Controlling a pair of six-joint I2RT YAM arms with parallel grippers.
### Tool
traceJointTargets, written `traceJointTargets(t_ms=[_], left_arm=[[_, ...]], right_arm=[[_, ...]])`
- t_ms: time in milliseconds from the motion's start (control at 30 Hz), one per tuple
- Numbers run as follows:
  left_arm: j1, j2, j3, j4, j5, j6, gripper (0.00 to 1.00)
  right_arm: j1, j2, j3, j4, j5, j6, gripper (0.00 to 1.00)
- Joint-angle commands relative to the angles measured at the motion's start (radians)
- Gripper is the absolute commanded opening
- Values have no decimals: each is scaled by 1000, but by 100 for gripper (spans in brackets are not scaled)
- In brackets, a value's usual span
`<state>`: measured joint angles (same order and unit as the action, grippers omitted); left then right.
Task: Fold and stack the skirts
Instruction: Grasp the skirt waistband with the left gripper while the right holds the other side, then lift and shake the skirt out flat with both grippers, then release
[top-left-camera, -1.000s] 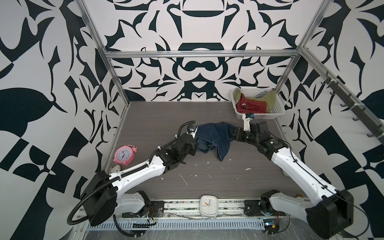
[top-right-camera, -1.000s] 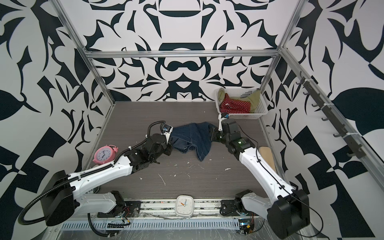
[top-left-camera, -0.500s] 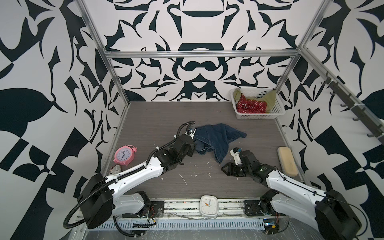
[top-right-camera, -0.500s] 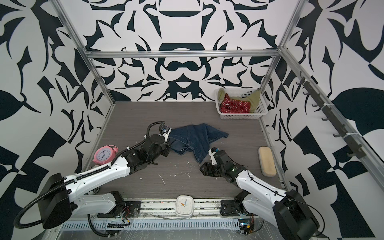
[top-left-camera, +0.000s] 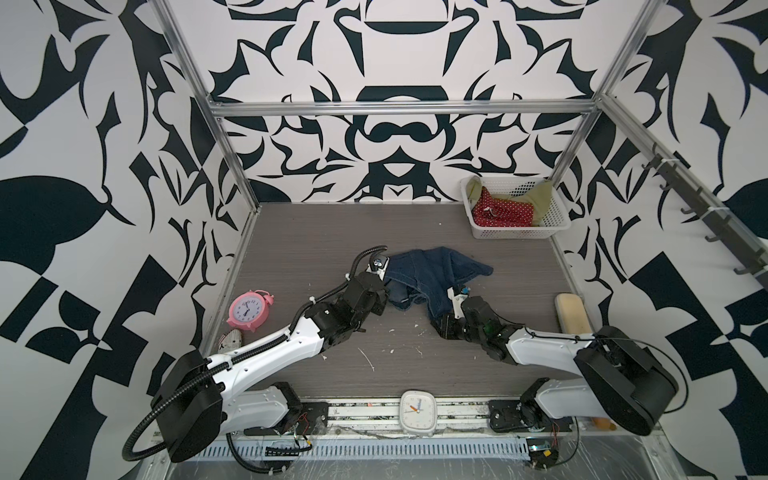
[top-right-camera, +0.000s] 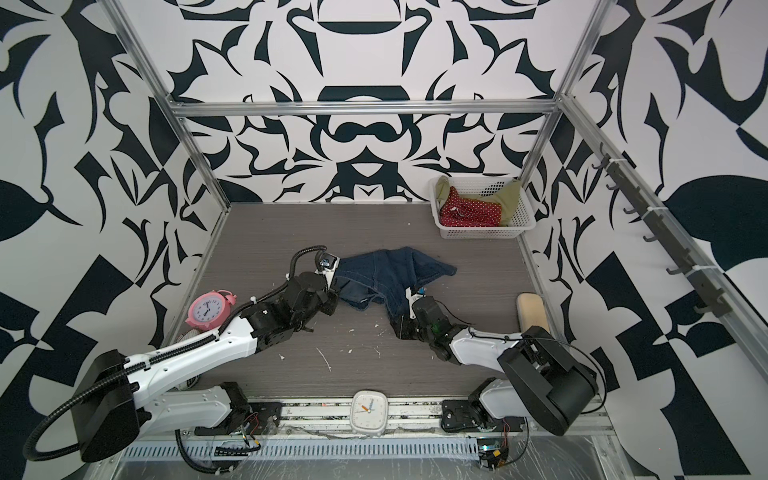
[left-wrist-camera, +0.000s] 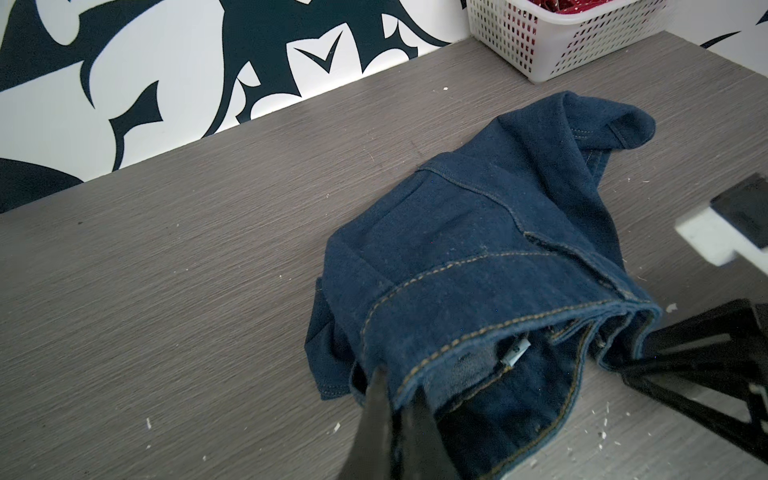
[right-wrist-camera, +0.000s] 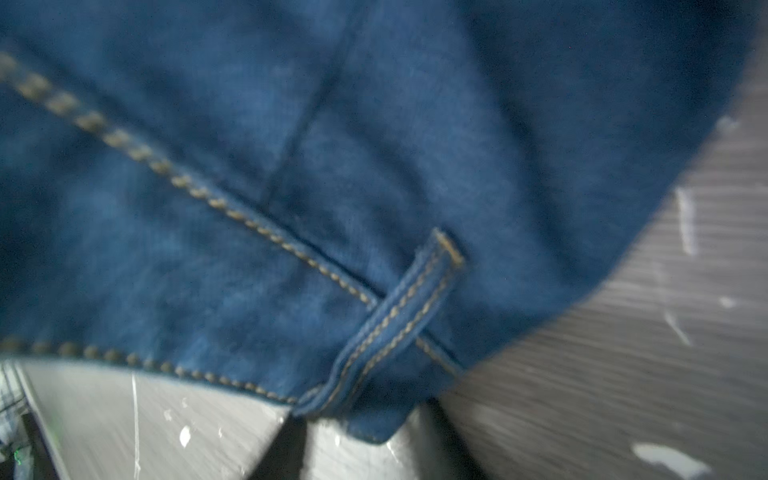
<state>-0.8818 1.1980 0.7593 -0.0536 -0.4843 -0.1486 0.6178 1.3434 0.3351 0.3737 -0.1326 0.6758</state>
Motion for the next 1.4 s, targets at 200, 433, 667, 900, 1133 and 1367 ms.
traceJointTargets(t_ms=[200,433,667,900,1133,1367], left_arm=[[4,-147,-39,-17,-106,-28,0],[4,-357,34,-148,-88,104,0],[4,-520,190,-328,65,193,0],[4,-510,350,-442,264,222,0],[4,-410,522,-475,471,191,0],[26,-379,485,-484,117,151,0]], right_arm=[[2,-307,98,-232,173,-30,0],[1,-610,364,-689,175,-131,0],[1,-720,637,-947,213,-181,0],[2,-645,995,-1086,372,-276,0],[2,-517,1260,-1061,519,-395,0],[1,-194,1399,-930,583,-518,0]])
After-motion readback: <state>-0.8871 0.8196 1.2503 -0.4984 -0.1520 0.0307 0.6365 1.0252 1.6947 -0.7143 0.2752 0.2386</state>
